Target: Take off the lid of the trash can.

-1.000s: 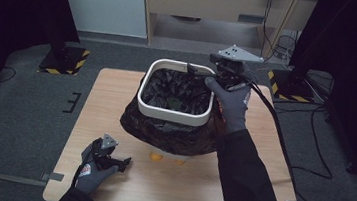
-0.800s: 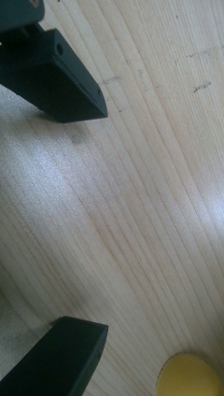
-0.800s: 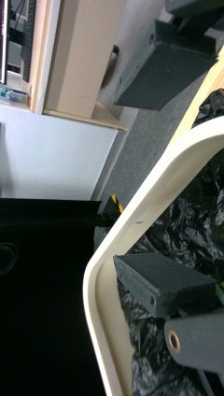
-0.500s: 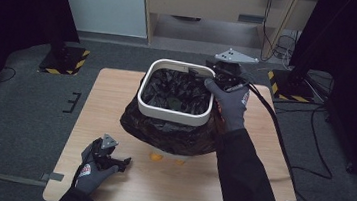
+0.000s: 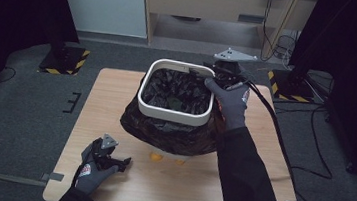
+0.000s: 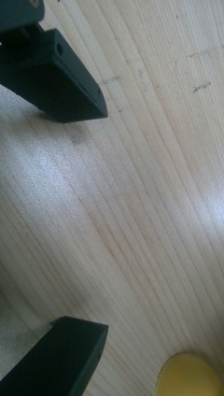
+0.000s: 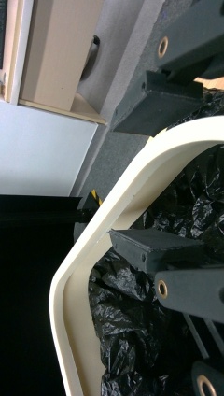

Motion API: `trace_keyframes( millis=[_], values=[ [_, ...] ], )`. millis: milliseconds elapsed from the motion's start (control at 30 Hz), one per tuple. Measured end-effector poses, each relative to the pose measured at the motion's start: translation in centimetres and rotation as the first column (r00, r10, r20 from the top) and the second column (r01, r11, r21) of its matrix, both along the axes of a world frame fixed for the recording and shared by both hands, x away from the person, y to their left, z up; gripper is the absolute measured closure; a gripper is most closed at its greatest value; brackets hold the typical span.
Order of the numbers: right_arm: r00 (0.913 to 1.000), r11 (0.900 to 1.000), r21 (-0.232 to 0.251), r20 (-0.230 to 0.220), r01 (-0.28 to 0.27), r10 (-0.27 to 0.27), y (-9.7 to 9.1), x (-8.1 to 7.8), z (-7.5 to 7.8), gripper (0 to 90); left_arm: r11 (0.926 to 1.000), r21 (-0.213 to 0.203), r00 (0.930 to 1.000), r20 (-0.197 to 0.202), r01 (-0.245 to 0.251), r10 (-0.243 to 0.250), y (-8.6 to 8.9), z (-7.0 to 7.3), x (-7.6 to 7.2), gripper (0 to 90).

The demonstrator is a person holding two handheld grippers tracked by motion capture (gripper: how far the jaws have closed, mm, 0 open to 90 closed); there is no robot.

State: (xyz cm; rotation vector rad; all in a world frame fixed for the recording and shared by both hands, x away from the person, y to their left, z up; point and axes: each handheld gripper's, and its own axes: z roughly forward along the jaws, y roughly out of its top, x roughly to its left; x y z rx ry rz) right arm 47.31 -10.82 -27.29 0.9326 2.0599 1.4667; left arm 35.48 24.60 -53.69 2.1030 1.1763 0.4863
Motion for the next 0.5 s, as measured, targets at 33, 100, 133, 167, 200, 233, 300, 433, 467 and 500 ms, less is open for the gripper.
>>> trace_keyframes(
  millis=[33,100,133,167,200,233,300,433,467,500],
  values=[
    [1.0,1.0,-0.004,0.0,-0.001,0.001,0.01,0.02,0.02,46.1,1.0,-0.001,1.0,0.0,0.0,0.0,0.0,0.0,0.0,0.0],
    [1.0,0.9998,-0.019,0.001,0.005,-0.005,0.09,0.0,0.1,48.6,1.0,-0.001,1.0,0.0,0.0,0.0,0.0,0.0,0.0,0.0],
    [1.0,0.9996,-0.028,0.006,0.002,-0.002,0.14,-0.02,0.14,51.6,1.0,-0.001,1.0,0.0,0.0,0.0,0.0,0.0,0.0,0.0],
    [1.0,0.9995,-0.03,0.007,0.0,0.0,0.2,-0.05,0.17,52.9,1.0,-0.001,1.0,0.0,0.0,0.0,0.0,0.0,0.0,0.0],
    [1.0,0.9995,-0.03,0.006,-0.002,0.002,0.22,-0.05,0.18,55.5,1.0,-0.001,1.0,0.0,0.0,0.0,0.0,0.0,0.0,0.0],
    [0.9999,0.9996,-0.028,0.005,-0.008,0.009,0.23,-0.05,0.18,58.3,1.0,-0.001,1.0,0.0,0.0,0.0,0.0,0.0,0.0,0.0],
    [0.9999,0.9996,-0.025,0.008,-0.012,0.012,0.21,-0.08,0.18,59.4,1.0,-0.001,1.0,0.0,0.0,0.0,0.0,0.0,0.0,0.0],
    [0.9997,0.9997,-0.013,0.014,-0.02,0.02,0.09,-0.05,0.21,60.4,1.0,0.0,1.0,0.0,0.0,0.0,0.0,0.0,0.0,0.0],
    [0.9996,0.9997,-0.007,0.019,-0.023,0.023,0.04,-0.02,0.23,60.5,1.0,0.0,1.0,0.0,0.0,0.0,0.0,0.0,0.0,0.0],
    [0.9995,0.9997,-0.004,0.017,-0.025,0.026,0.02,-0.02,0.25,60.5,1.0,0.0,1.0,0.0,0.0,0.0,0.0,0.0,0.0,0.0]
  ],
)
